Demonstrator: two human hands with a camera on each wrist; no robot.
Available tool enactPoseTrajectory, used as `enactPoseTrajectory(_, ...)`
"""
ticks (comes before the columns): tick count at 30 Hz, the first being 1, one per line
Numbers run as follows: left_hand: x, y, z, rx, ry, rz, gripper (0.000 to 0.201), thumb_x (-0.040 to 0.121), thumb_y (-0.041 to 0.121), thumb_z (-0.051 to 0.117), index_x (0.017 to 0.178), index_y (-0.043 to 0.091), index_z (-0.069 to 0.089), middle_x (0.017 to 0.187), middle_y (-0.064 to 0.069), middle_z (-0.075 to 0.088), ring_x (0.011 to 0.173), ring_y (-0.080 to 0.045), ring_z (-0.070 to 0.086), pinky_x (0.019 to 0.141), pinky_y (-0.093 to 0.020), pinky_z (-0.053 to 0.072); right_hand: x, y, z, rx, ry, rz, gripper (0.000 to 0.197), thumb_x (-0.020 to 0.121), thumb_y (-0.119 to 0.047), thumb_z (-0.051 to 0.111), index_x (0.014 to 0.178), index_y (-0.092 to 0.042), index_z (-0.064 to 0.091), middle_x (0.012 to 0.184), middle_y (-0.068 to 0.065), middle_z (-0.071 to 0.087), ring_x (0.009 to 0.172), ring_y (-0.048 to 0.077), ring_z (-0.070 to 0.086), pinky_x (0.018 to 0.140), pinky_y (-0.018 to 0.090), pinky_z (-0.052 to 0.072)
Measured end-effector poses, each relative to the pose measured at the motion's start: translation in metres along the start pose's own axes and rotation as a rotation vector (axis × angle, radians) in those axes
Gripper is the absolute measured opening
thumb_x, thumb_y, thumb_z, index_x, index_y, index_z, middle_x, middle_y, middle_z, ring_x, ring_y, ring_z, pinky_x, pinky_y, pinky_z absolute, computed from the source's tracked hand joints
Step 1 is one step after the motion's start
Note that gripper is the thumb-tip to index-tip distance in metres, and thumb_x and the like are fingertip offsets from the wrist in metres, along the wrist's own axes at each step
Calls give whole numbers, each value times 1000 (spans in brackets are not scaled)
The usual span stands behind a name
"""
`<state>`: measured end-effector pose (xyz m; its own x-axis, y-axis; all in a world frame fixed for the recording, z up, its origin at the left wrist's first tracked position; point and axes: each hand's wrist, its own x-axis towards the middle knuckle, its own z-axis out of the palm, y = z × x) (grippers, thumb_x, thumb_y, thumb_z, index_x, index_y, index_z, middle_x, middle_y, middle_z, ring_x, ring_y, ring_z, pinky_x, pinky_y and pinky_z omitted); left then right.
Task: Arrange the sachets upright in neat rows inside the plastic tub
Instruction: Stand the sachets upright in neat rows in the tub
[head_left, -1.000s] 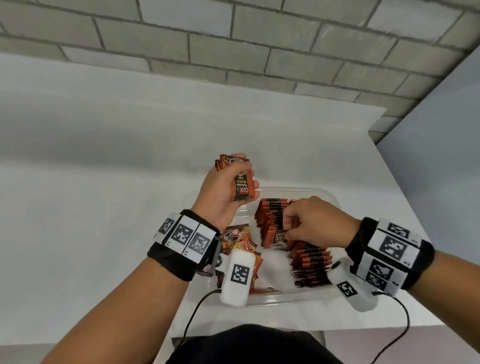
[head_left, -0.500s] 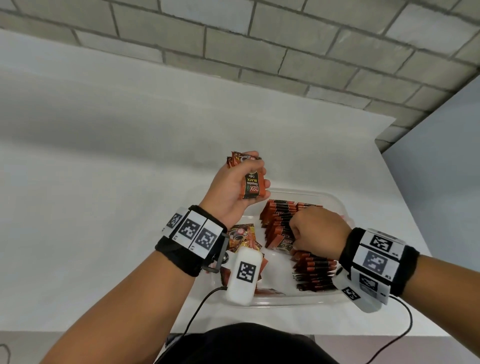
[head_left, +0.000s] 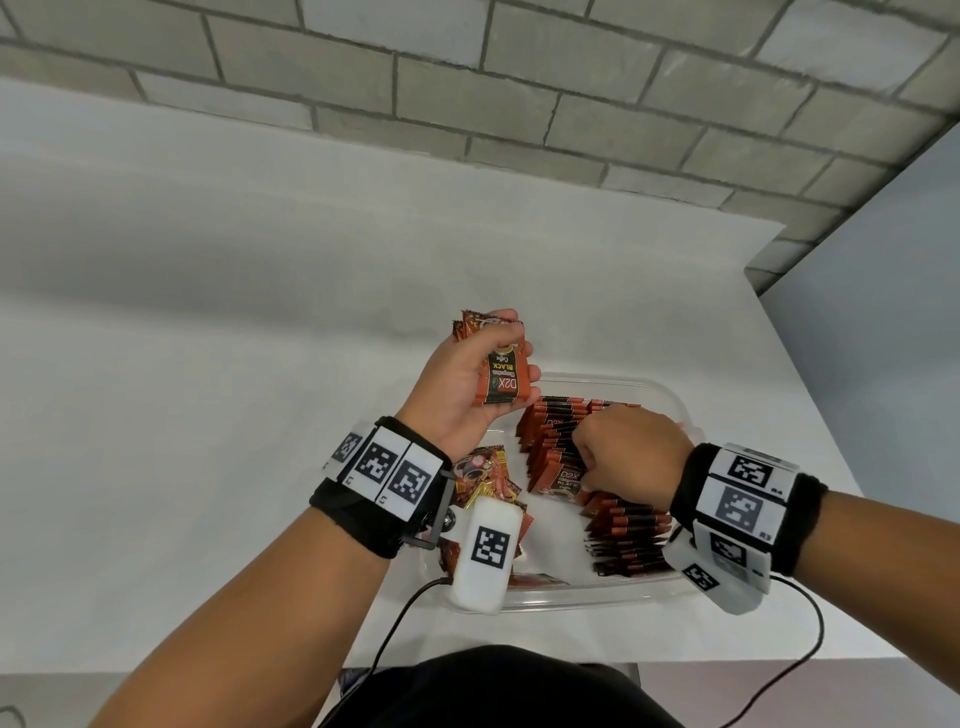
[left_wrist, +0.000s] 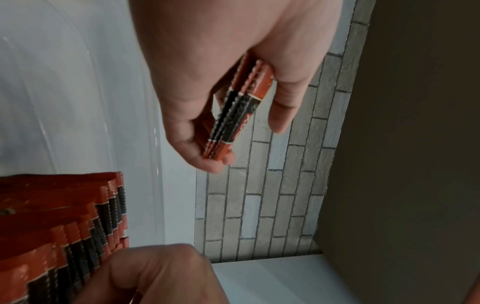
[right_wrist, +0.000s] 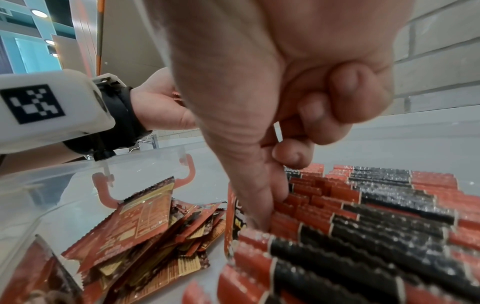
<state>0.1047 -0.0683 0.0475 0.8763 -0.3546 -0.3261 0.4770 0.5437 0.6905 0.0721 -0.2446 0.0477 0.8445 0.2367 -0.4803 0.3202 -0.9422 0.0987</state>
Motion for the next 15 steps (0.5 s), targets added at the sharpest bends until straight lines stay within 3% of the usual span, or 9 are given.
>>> enactPoseTrajectory(10, 2, -3, -1, 6, 8, 0, 11, 91, 17, 56, 101, 17, 61, 81, -6, 62, 67, -19, 63, 66, -33, 55, 1, 1, 0, 37, 12, -3, 33, 82, -30, 68, 64, -22, 42, 73, -3, 53, 73, 17, 54, 49, 22, 31)
enactPoseTrajectory(15, 4, -5, -2, -12, 1, -15, 20, 93, 13, 49, 110, 12, 61, 88, -12, 64, 74, -22, 65, 72, -38, 56, -4, 5, -4, 86, 70, 23, 29, 81, -38, 69, 76, -17, 50, 78, -2, 55, 73, 18, 55, 51, 24, 34)
